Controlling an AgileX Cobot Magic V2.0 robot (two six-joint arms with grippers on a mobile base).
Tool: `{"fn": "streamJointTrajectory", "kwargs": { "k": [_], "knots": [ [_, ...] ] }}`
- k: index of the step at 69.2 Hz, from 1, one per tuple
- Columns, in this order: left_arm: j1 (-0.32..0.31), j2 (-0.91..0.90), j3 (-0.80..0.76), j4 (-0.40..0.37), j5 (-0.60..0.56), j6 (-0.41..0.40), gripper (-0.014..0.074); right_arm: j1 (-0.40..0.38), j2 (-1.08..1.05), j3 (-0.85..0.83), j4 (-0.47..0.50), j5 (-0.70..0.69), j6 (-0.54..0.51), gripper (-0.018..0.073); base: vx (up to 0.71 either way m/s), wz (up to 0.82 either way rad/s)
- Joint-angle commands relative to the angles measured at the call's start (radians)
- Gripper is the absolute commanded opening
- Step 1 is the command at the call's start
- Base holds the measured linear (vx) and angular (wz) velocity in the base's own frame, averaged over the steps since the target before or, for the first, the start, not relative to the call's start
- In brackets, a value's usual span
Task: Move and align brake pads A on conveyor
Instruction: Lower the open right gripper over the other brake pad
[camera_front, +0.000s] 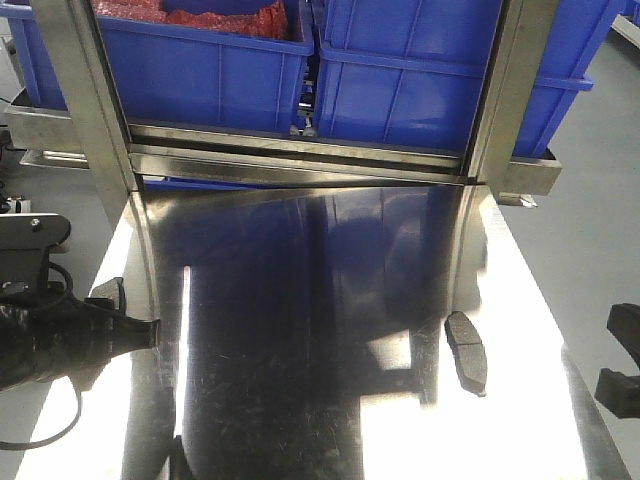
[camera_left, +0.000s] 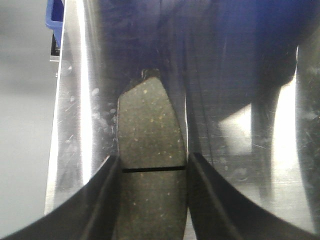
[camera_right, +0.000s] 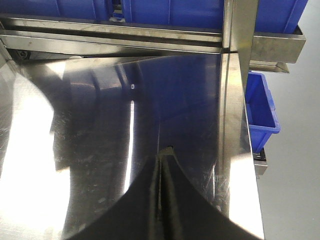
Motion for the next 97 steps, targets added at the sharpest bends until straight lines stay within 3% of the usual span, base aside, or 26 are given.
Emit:
{"fn": "streamJointTrajectory", "kwargs": {
  "k": [1, 14, 23, 39, 47, 71, 97],
  "knots": [
    [0.001, -0.024, -0.024, 0.034, -0.035, -0.001, 0.0167, -0.006, 0.005, -0.028, -0.018, -0.069, 0.001, -0.001, 0.0, 0.0],
    [0.001, -0.024, -0.024, 0.034, -0.035, -0.001, 0.0167, -0.006, 0.005, -0.028, -0.018, -0.069, 0.001, 0.0006, 0.0, 0.0],
    [0.001, -0.024, -0.024, 0.034, -0.035, -0.001, 0.0167, -0.006, 0.005, -0.028, -0.018, -0.069, 0.001, 0.0106, 0.0, 0.0],
    [0.001, -0.024, -0.024, 0.034, -0.035, -0.001, 0.0167, -0.006, 0.005, -0.028, -0.05, -0.068, 0.001, 0.0572, 0.0, 0.0],
    [0.001, -0.024, -0.024, 0.034, -0.035, -0.001, 0.0167, -0.006, 0.005, -0.028, -0.05, -0.068, 0.001, 0.0729, 0.0, 0.0],
    [0.001, -0.024, -0.024, 0.034, -0.035, -0.002, 0.0167, -0.006, 0.055, -0.047, -0.039, -0.053, 0.029, 0.0678, 0.0, 0.0],
    [0.001, -0.024, -0.024, 0.034, -0.035, -0.002, 0.0167, -0.006, 0.588, -0.359, -0.038, 0.214, 0.027, 0.0654, 0.0, 0.0]
  ]
}}
